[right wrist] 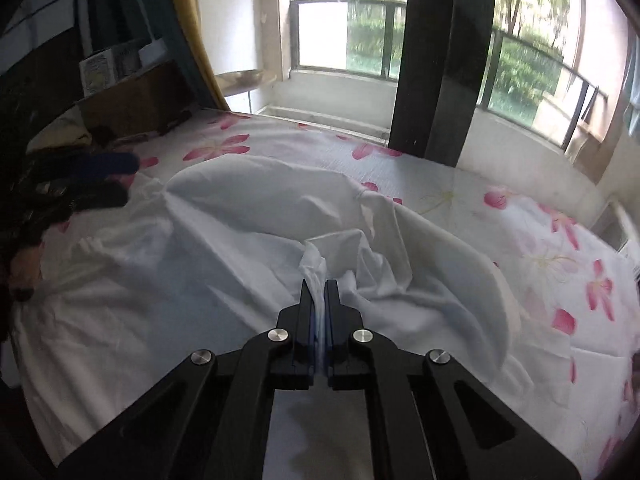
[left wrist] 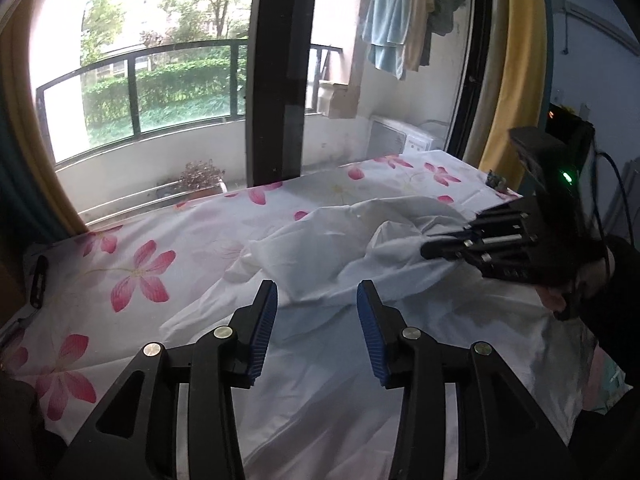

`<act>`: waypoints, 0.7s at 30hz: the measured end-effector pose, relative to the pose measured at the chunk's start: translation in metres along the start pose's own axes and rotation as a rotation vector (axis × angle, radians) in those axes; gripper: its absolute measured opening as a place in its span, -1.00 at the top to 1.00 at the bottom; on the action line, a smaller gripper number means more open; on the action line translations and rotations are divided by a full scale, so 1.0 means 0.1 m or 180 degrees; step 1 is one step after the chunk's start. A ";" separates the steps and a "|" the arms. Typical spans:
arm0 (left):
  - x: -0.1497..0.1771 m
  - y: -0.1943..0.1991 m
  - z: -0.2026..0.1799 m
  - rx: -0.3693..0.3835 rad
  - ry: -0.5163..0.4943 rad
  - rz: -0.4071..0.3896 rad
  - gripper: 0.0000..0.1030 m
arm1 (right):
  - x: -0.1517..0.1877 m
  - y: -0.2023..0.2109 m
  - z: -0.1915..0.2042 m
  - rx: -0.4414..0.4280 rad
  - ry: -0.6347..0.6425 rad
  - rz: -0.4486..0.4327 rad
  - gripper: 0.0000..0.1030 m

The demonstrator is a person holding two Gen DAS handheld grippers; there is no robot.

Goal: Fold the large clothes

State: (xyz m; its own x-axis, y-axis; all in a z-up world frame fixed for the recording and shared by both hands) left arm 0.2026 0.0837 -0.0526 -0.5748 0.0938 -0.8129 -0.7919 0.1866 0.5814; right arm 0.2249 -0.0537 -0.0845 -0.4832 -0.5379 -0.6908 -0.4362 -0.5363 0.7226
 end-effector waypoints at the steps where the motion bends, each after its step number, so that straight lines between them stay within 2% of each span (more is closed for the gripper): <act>1: 0.00 -0.01 -0.02 0.0017 -0.0008 0.0004 0.15 | 0.03 0.03 0.03 0.0043 0.0026 -0.0015 0.93; 4: 0.02 -0.09 -0.09 0.0094 -0.0019 0.0068 0.15 | 0.22 0.12 0.15 0.0051 0.0059 -0.0046 0.93; 9: 0.10 -0.29 -0.26 0.0242 -0.0136 0.0254 0.15 | 0.52 0.05 0.30 -0.0045 0.0054 0.0191 0.92; 12: 0.19 -0.46 -0.35 0.0311 -0.0230 0.0446 0.15 | 0.61 0.06 0.33 -0.0091 0.0077 0.0280 0.91; 15: 0.30 -0.62 -0.42 0.0311 -0.0321 0.0646 0.14 | 0.59 0.18 0.31 -0.0097 0.0167 0.0250 0.85; 17: 0.35 -0.68 -0.43 0.0279 -0.0358 0.0702 0.14 | 0.54 0.25 0.28 -0.0055 0.0227 0.0189 0.62; 19: 0.38 -0.71 -0.44 0.0261 -0.0369 0.0734 0.14 | 0.49 0.30 0.24 -0.0035 0.0246 0.0090 0.13; 20: 0.39 -0.73 -0.44 0.0250 -0.0377 0.0734 0.14 | 0.46 0.30 0.22 -0.0030 0.0240 0.0053 0.04; 21: 0.40 -0.73 -0.44 0.0242 -0.0382 0.0726 0.14 | 0.43 0.29 0.19 -0.0031 0.0227 0.0025 0.04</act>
State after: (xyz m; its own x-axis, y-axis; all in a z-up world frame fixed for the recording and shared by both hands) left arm 0.2285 0.0305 -0.1261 -0.7044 0.2563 -0.6619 -0.6244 0.2199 0.7495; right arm 0.1769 -0.0797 -0.0923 -0.4311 -0.5869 -0.6853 -0.4250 -0.5379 0.7280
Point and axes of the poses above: each gripper's, at about its wrist camera, not at the fingertips, and y roughly against the way its jaws point, z to its left, x to its underside, the point moved 3 cm from there along -y, roughly the way its jaws point, and after that the axes turned 4 degrees about -y, right-handed, at the moved point
